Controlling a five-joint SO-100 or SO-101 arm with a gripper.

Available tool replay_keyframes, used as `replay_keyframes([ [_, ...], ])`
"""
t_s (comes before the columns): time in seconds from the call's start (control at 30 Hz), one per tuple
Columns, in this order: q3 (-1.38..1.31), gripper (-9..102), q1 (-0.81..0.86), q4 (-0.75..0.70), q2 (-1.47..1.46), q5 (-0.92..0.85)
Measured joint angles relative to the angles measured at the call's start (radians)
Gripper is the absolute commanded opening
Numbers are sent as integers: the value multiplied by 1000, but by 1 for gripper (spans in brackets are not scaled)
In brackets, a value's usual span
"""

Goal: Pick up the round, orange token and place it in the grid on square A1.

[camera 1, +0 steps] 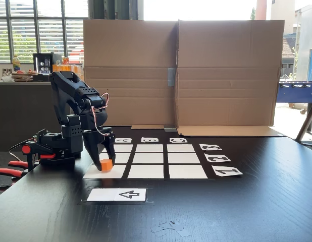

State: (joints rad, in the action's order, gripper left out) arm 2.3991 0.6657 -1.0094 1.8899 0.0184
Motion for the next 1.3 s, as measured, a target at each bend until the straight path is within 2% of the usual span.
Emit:
replay_keyframes([
  [0.4, 51, 5, 21, 41, 8, 0],
  [0.8, 58, 33, 66, 89, 12, 0],
  [1.13, 9, 33, 107, 91, 167, 0],
  [1.3, -35, 33, 147, 91, 354, 0],
])
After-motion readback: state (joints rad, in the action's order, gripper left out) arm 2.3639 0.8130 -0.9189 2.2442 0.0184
